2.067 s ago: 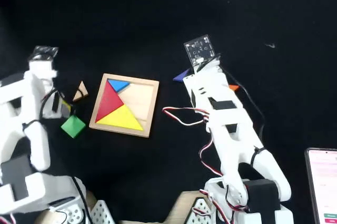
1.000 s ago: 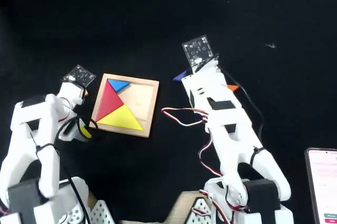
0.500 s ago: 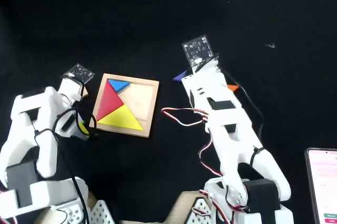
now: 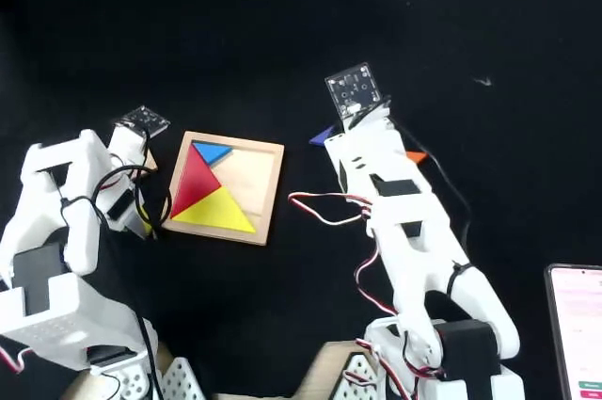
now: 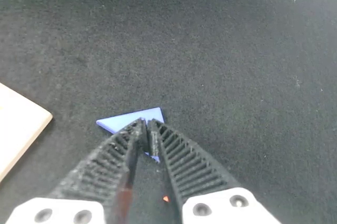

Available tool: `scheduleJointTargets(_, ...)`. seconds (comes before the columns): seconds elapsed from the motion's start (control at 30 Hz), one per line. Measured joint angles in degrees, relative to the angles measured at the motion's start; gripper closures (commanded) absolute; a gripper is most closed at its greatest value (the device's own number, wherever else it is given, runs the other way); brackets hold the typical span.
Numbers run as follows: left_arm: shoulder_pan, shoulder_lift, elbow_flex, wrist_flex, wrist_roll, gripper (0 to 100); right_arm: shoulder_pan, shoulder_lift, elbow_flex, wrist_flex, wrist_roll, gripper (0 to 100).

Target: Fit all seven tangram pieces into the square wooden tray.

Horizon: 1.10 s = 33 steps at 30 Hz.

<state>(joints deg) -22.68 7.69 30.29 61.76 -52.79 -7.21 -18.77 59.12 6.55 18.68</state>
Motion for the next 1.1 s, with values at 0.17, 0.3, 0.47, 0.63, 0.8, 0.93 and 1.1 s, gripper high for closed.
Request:
scheduleJointTargets(0.17,0.0,-3.3,0.0,-0.1,1.1,78,0.0,0.0,0.0,0.0,0.0,98.5)
scheduleJointTargets(0.3,0.0,-4.9,0.6,-0.4,2.2,80,0.0,0.0,0.0,0.0,0.0,98.5)
scheduleJointTargets(0.47,0.5,-4.9,2.7,0.0,2.4,97,0.0,0.0,0.0,0.0,0.0,98.5)
scheduleJointTargets(0.63,0.7,-4.9,2.8,0.0,2.7,95,0.0,0.0,0.0,0.0,0.0,98.5)
scheduleJointTargets(0.8,0.7,-4.9,2.2,0.0,8.0,95,0.0,0.0,0.0,0.0,0.0,98.6)
scheduleJointTargets(0.93,1.2,-5.5,0.5,0.0,12.7,97,0.0,0.0,0.0,0.0,0.0,98.6)
scheduleJointTargets(1.1,5.3,-6.8,-4.4,6.6,13.8,97,0.0,0.0,0.0,0.0,0.0,98.6)
